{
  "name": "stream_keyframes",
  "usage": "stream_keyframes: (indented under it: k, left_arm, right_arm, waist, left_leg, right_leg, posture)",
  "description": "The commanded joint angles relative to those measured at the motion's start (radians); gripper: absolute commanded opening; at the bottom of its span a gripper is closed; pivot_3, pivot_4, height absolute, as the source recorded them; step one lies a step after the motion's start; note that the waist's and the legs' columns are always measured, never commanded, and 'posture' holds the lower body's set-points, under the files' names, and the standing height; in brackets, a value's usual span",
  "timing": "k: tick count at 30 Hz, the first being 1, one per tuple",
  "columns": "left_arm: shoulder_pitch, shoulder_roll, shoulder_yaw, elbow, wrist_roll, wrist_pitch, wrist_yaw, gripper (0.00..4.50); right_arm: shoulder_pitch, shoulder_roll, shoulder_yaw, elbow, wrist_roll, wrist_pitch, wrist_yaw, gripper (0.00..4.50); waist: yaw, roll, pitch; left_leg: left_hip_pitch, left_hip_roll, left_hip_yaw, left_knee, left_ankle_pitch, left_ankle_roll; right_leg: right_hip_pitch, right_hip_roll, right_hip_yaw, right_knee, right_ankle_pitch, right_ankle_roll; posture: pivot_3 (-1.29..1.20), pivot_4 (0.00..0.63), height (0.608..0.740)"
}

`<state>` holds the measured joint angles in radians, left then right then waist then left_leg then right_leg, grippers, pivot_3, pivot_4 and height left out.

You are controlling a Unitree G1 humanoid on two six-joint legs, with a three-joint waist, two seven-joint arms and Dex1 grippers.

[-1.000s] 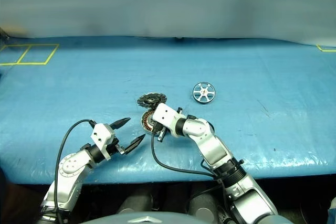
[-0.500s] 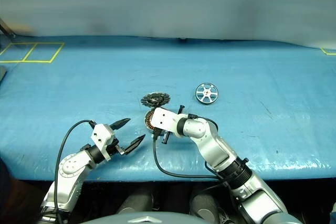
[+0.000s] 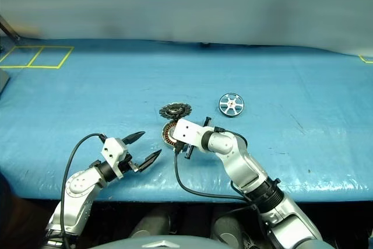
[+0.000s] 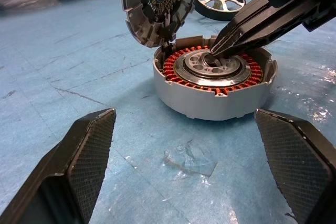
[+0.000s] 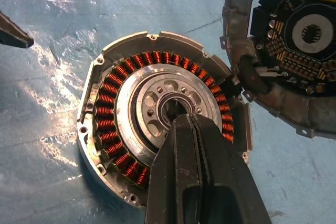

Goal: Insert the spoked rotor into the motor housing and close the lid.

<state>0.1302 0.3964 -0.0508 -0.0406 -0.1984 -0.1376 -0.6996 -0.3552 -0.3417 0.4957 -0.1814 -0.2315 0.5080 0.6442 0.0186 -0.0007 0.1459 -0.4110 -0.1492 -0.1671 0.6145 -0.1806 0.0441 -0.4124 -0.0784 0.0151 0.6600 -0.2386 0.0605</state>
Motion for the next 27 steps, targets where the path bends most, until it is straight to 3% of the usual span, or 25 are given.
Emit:
stream_keyframes:
  k: [1, 27]
  left_arm:
    - [-0.007, 0.000, 0.001, -0.012, -0.003, -0.011, -0.002, 4.50]
    - [-0.004, 0.002, 0.005, -0.006, 0.001, -0.015, 0.001, 4.50]
  right_arm:
    - [0.016, 0.022, -0.048, -0.030, 0.054, 0.024, 0.006, 0.02]
    - [-0.025, 0.093, -0.053, 0.094, 0.089, -0.021, -0.040, 0.02]
  waist:
    - [-0.001, 0.000, 0.000]
    - [-0.008, 0.001, 0.001]
  left_leg:
    - [0.000, 0.000, 0.000, 0.000, 0.000, 0.000]
    - [-0.001, 0.000, 0.000, -0.002, 0.000, 0.000]
  right_leg:
    - [0.000, 0.000, 0.000, 0.000, 0.000, 0.000]
    - [-0.003, 0.000, 0.000, 0.000, 0.002, 0.003]
  posture:
    - [0.00, 0.150, 0.740]
    - [0.00, 0.150, 0.740]
